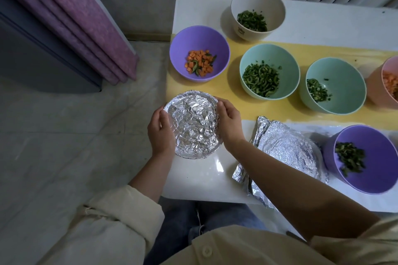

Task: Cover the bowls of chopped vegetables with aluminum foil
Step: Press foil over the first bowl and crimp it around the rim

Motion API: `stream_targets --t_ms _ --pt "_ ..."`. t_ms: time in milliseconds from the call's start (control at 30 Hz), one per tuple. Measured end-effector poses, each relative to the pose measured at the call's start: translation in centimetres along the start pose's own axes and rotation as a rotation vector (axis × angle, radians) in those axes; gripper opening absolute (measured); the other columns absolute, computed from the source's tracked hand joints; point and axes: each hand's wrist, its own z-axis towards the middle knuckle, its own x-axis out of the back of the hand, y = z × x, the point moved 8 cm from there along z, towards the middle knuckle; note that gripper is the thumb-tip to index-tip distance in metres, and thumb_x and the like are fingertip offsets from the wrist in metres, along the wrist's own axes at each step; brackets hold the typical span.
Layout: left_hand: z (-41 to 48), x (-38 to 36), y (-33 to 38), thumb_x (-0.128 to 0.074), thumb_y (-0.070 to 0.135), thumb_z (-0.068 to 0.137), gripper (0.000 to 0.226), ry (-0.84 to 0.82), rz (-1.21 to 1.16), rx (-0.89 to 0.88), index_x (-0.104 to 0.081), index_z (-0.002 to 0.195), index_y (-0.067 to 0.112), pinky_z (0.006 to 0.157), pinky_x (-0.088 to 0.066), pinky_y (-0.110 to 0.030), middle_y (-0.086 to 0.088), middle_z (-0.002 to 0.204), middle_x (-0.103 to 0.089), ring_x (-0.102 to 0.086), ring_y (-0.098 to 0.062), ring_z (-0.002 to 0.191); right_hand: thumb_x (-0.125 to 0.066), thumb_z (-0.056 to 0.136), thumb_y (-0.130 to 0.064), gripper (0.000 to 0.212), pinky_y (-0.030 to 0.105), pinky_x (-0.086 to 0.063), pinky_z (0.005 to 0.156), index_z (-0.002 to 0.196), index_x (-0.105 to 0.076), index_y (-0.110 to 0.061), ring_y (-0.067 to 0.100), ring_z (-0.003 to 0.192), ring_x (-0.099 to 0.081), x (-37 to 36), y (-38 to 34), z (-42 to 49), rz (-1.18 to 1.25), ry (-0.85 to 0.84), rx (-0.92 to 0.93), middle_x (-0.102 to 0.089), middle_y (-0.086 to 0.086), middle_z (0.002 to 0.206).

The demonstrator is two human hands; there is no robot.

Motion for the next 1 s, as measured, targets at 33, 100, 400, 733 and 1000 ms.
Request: stream_targets --t_ms 33,100,400,733,1000 --pt "0.1 0.0 0.1 -0.046 0.035 0.09 0.035 -0.019 -0.001 0.013 -0.059 0.09 0.002 0.07 -0.034 -0.033 0.008 0.065 -0.048 -0.041 -0.01 0.059 -0.044 0.103 -0.017 0.027 0.036 -0.045 0.103 0.121 -0.064 -0.013 0.015 0.111 -0.06 0.1 -0.1 0.1 -0.003 -0.023 -0.009 -0.068 0.001 0.115" --pt "0.5 0.0 0.4 -0.051 0.032 0.093 0.028 -0.052 -0.02 0.023 -0.066 0.096 0.008 0.068 -0.04 -0.03 0.008 0.071 -0.056 -0.048 -0.01 0.062 -0.047 0.102 -0.019 0.032 0.028 -0.04 0.107 0.132 -0.058 -0.011 0.01 0.122 -0.055 0.4 -0.5 0.6 0.006 -0.044 -0.007 -0.062 0.001 0.13" --pt "1.4 -1.1 1.7 -0.045 0.013 0.101 0.03 -0.142 0.098 -0.132 -0.058 0.092 -0.013 0.051 -0.031 -0.021 0.008 0.054 -0.04 -0.033 -0.002 0.047 -0.055 0.097 -0.02 0.02 0.059 -0.05 0.077 0.105 -0.071 -0.028 0.033 0.074 -0.057 -1.2 -1.2 2.4 -0.065 -0.167 0.06 -0.066 0.027 0.101" --pt "1.5 -1.1 1.1 -0.045 0.029 0.094 0.032 -0.15 0.083 -0.116 -0.059 0.083 0.003 0.063 -0.035 -0.032 0.004 0.055 -0.044 -0.038 -0.01 0.053 -0.054 0.096 -0.022 0.022 0.054 -0.048 0.071 0.11 -0.071 -0.025 0.037 0.074 -0.056 -1.1 -1.2 2.5 -0.063 -0.204 0.024 -0.062 0.035 0.103" --pt "1.7 -1.1 2.2 -0.048 0.029 0.097 0.036 -0.248 0.132 -0.105 -0.067 0.123 0.013 0.07 -0.046 -0.037 -0.008 0.081 -0.069 -0.059 -0.022 0.069 -0.057 0.098 -0.023 0.024 0.034 -0.043 0.058 0.119 -0.068 -0.024 0.022 0.058 -0.048 -2.8 -3.3 3.9 -0.244 -0.309 0.092 -0.063 0.01 0.073"
